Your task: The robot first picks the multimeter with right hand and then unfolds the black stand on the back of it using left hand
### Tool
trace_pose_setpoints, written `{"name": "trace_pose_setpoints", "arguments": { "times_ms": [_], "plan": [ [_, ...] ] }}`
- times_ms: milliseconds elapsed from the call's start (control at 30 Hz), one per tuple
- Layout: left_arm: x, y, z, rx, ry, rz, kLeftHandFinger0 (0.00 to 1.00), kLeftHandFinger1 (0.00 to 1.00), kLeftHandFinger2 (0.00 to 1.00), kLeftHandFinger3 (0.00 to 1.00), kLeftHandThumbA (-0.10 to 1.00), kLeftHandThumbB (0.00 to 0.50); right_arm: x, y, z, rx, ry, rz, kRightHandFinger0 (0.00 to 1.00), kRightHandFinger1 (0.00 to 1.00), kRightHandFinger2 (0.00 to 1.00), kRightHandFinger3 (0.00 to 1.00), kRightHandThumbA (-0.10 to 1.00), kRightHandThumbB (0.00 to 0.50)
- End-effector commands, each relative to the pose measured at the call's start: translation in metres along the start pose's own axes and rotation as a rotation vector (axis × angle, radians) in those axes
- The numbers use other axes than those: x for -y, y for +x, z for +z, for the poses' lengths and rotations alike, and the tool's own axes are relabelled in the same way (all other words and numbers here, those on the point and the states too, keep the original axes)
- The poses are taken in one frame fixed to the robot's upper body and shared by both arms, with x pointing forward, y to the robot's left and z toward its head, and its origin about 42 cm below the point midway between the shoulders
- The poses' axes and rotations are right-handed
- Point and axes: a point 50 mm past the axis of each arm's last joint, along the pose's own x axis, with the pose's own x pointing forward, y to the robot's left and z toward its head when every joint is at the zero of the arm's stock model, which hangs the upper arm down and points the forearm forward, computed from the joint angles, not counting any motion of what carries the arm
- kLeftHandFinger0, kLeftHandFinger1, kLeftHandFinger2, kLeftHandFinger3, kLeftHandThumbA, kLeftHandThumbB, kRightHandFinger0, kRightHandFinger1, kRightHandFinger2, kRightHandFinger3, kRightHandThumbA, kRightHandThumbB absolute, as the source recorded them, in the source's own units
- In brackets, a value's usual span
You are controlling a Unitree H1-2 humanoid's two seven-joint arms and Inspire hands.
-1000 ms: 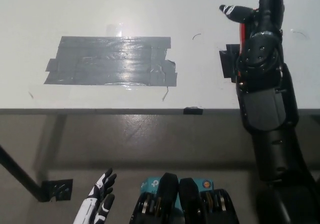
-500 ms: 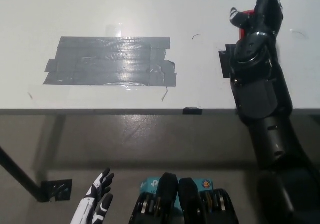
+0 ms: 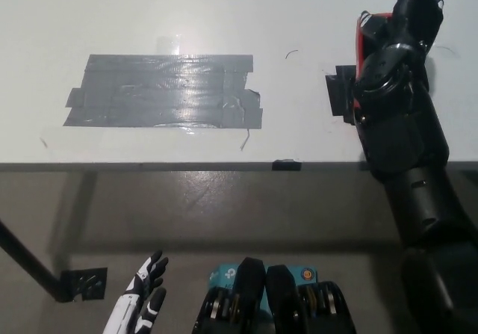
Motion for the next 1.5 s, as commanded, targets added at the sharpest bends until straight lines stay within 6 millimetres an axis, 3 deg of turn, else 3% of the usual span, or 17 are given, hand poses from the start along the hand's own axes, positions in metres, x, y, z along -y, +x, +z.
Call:
{"name": "trace_pose_setpoints", "arguments": {
  "times_ms": [0,67,433,467,500,767,900,1267,1433,1467],
  "plan": [
    [-0.005,-0.001,0.007,0.050,0.025,-0.008,1.00,1.00,1.00,1.00,0.94,0.197,0.030,0.010,0.047,0.106,0.011,-0.096,1.00,1.00,1.00,1.00,0.87,0.500],
    [-0.006,-0.001,0.007,0.051,0.027,-0.005,1.00,1.00,1.00,1.00,0.94,0.194,0.023,0.011,0.040,0.058,0.052,-0.037,1.00,1.00,1.00,1.00,0.92,0.500],
    [-0.006,-0.002,0.007,0.054,0.028,-0.010,1.00,1.00,1.00,1.00,0.95,0.192,0.010,0.008,0.028,0.030,0.059,0.085,1.00,1.00,1.00,1.00,0.91,0.500],
    [-0.007,0.000,0.008,0.056,0.026,-0.008,1.00,1.00,1.00,1.00,0.95,0.192,0.004,0.009,0.022,0.009,0.033,0.110,1.00,1.00,1.00,1.00,1.00,0.488],
    [-0.007,0.000,0.008,0.056,0.027,-0.006,1.00,1.00,1.00,1.00,0.95,0.191,0.000,0.011,0.016,-0.005,0.008,0.122,1.00,1.00,1.00,1.00,1.00,0.471],
    [-0.009,0.000,0.010,0.055,0.021,-0.005,1.00,1.00,1.00,1.00,0.92,0.191,-0.007,0.016,0.000,-0.044,-0.051,0.161,1.00,1.00,1.00,1.00,1.00,0.475],
    [-0.008,-0.001,0.011,0.054,0.020,-0.006,1.00,1.00,1.00,1.00,0.92,0.192,-0.009,0.014,-0.004,-0.047,-0.069,0.158,1.00,1.00,1.00,1.00,1.00,0.500],
    [-0.011,0.000,0.011,0.065,0.030,-0.008,1.00,1.00,1.00,1.00,0.93,0.192,-0.013,0.020,-0.009,-0.053,-0.176,0.145,1.00,1.00,1.00,1.00,1.00,0.500],
    [-0.011,0.001,0.012,0.068,0.030,-0.007,1.00,1.00,1.00,1.00,0.94,0.191,-0.013,0.021,-0.007,-0.053,-0.177,0.148,1.00,1.00,1.00,1.00,1.00,0.500],
    [-0.012,0.003,0.013,0.076,0.030,-0.001,1.00,1.00,1.00,1.00,0.92,0.177,-0.011,0.020,0.001,-0.031,-0.164,0.137,1.00,1.00,1.00,1.00,1.00,0.500]
  ]
}}
